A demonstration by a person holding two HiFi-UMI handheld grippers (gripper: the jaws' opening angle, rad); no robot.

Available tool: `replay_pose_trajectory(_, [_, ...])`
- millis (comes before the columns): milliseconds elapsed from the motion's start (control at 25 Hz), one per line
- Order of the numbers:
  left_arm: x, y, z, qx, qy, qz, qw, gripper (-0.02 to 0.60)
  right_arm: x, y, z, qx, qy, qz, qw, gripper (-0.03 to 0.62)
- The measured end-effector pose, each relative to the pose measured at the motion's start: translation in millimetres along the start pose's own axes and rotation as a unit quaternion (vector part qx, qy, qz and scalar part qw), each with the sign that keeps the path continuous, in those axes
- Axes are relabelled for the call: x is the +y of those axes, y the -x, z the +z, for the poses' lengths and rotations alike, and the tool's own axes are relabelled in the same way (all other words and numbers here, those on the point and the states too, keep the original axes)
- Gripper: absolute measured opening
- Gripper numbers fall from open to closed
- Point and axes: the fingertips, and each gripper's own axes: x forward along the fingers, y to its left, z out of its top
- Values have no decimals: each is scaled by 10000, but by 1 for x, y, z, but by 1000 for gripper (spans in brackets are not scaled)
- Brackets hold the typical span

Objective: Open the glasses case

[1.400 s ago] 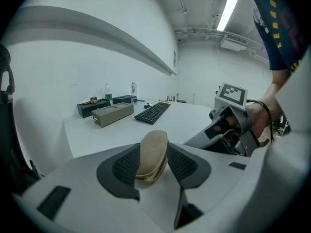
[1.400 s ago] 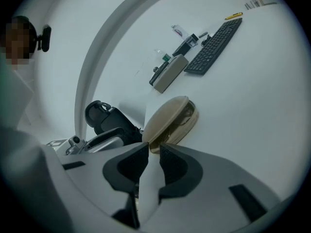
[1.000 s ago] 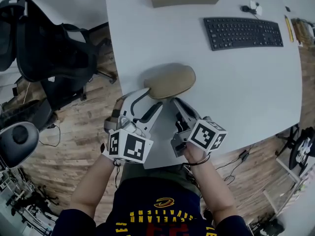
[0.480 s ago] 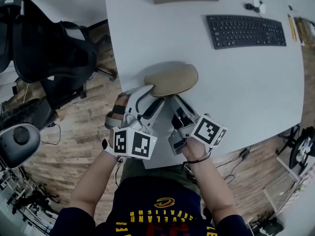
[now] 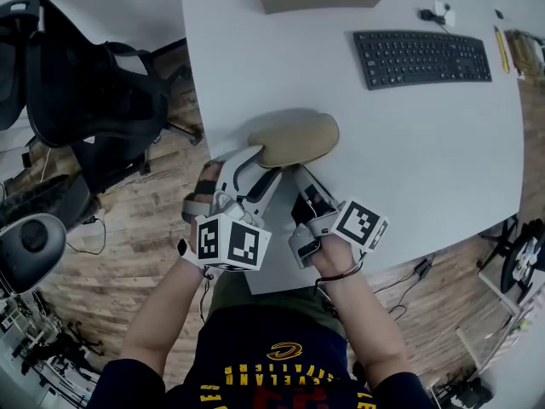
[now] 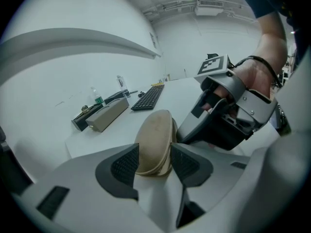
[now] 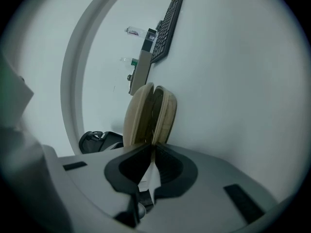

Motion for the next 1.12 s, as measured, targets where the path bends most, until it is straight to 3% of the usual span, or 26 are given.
replay_pose_trajectory(1120, [24,15,23,-11,277,140,9995,213,-11,22,-13,249,143,-208,9994,35])
